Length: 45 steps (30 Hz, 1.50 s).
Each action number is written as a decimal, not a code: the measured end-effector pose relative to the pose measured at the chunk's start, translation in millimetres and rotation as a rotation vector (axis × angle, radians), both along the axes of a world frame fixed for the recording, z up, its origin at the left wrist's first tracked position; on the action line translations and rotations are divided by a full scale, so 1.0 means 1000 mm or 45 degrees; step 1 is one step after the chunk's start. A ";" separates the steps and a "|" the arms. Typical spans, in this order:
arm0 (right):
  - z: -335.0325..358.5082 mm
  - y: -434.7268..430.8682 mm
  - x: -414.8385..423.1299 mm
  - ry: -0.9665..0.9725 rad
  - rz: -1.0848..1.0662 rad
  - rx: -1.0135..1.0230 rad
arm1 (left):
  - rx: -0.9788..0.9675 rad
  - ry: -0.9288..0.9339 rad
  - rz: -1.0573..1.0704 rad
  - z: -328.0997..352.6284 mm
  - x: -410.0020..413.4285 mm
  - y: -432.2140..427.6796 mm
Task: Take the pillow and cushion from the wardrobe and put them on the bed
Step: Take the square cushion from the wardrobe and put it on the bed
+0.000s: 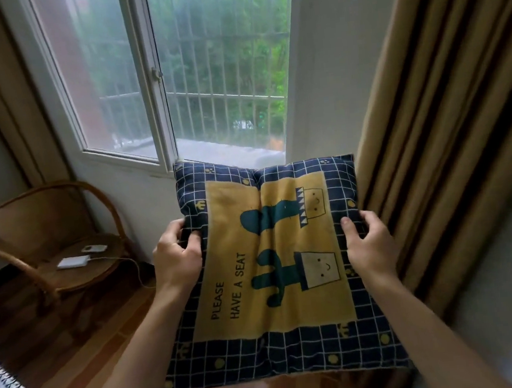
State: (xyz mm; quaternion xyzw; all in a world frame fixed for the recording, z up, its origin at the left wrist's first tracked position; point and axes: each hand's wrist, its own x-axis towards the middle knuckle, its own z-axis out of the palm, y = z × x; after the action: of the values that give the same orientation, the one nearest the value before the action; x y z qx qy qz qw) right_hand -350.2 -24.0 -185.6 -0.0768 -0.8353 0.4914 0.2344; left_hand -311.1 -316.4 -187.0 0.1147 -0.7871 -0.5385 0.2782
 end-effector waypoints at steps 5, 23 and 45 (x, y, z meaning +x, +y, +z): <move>-0.002 -0.004 -0.116 -0.073 0.212 -0.091 | -0.037 -0.001 0.198 0.002 -0.080 -0.002; 0.007 -0.251 -0.360 -0.007 0.908 -0.186 | -0.107 0.003 0.963 0.000 -0.196 -0.171; -0.013 -0.713 -0.520 -0.133 1.478 -0.186 | -0.269 -0.164 1.606 -0.007 -0.277 -0.516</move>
State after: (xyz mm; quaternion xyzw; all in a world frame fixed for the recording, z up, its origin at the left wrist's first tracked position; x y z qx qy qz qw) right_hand -870.5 -737.0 -199.0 0.3530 -0.7151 0.5912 -0.1203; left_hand -587.7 -832.9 -194.2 0.5598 -0.6322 -0.1831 0.5034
